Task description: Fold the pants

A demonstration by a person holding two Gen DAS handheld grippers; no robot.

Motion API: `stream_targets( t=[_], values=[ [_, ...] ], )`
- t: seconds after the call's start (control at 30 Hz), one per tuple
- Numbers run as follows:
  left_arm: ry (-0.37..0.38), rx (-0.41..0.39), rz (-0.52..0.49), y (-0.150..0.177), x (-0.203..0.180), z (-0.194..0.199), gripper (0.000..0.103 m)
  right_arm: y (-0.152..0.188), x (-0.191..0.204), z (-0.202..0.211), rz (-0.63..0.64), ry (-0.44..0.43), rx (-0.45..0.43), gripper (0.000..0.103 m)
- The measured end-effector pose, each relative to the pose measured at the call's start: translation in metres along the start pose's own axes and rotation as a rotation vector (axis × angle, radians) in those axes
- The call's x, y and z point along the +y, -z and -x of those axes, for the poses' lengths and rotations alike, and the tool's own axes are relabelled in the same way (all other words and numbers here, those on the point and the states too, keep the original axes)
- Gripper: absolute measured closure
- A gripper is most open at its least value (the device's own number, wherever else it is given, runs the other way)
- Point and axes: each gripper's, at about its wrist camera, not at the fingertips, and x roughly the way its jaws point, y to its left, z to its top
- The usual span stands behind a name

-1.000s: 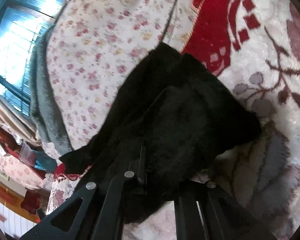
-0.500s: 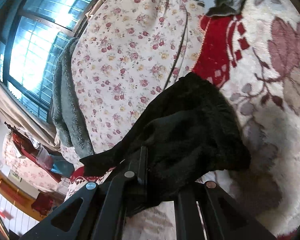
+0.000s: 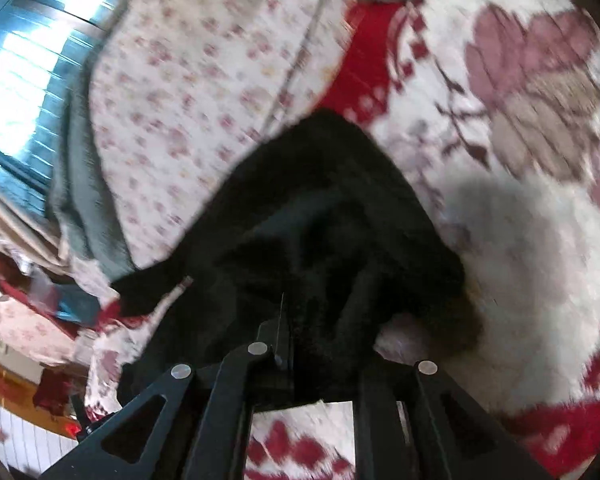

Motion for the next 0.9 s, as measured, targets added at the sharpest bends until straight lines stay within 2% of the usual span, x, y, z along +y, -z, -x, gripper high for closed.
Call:
stream_targets(
  t=[0.03, 0.07, 0.1, 0.13, 0.17, 0.23, 0.3, 0.43, 0.53, 0.6, 0.63, 0.67, 0.77, 0.83, 0.87, 0.9],
  values=[
    [0.002, -0.015, 0.028, 0.001, 0.007, 0.009, 0.058, 0.0, 0.003, 0.005, 0.016, 0.053, -0.004, 0.084],
    [-0.015, -0.032, 0.049, 0.0, 0.012, 0.016, 0.052, 0.0, 0.005, 0.011, 0.033, 0.105, -0.016, 0.066],
    [-0.049, -0.067, 0.075, 0.0, 0.02, 0.025, 0.039, -0.001, 0.006, 0.018, 0.047, 0.155, -0.034, 0.041],
    [-0.084, -0.108, 0.102, -0.002, 0.028, 0.035, 0.032, -0.002, 0.008, 0.03, 0.063, 0.216, -0.074, 0.029],
    [-0.102, -0.134, 0.119, -0.003, 0.033, 0.041, 0.031, -0.003, 0.008, 0.037, 0.067, 0.23, -0.102, 0.026],
    [-0.115, -0.155, 0.16, -0.01, 0.046, 0.048, 0.03, -0.005, 0.011, 0.052, 0.068, 0.178, -0.14, 0.026],
    [-0.117, -0.136, 0.19, -0.016, 0.055, 0.046, 0.03, -0.006, 0.02, 0.061, 0.072, 0.112, -0.161, 0.026],
    [-0.055, -0.096, 0.25, -0.013, 0.065, 0.031, 0.03, -0.004, 0.051, 0.053, 0.119, -0.022, -0.141, 0.026],
    [-0.045, -0.07, 0.323, -0.016, 0.075, 0.01, 0.03, 0.001, 0.071, 0.034, 0.139, -0.069, -0.102, 0.026],
    [-0.015, -0.078, 0.365, -0.02, 0.079, 0.001, 0.03, 0.007, 0.08, 0.024, 0.135, -0.11, -0.075, 0.026],
    [-0.026, -0.088, 0.379, -0.023, 0.082, -0.004, 0.03, 0.009, 0.083, 0.017, 0.133, -0.135, -0.058, 0.026],
    [-0.031, -0.098, 0.393, -0.026, 0.085, -0.007, 0.03, 0.011, 0.087, 0.015, 0.132, -0.147, -0.049, 0.026],
    [0.025, -0.085, 0.479, -0.034, 0.102, -0.025, 0.03, 0.015, 0.093, 0.007, 0.131, -0.163, -0.031, 0.026],
    [0.034, -0.099, 0.508, -0.037, 0.109, -0.032, 0.032, 0.015, 0.097, 0.003, 0.134, -0.162, -0.03, 0.026],
    [0.026, -0.113, 0.506, -0.037, 0.109, -0.031, 0.037, 0.015, 0.098, 0.003, 0.133, -0.166, -0.028, 0.026],
    [0.001, -0.121, 0.493, -0.038, 0.108, -0.031, 0.065, 0.016, 0.1, 0.001, 0.131, -0.175, -0.025, 0.026]
  ],
)
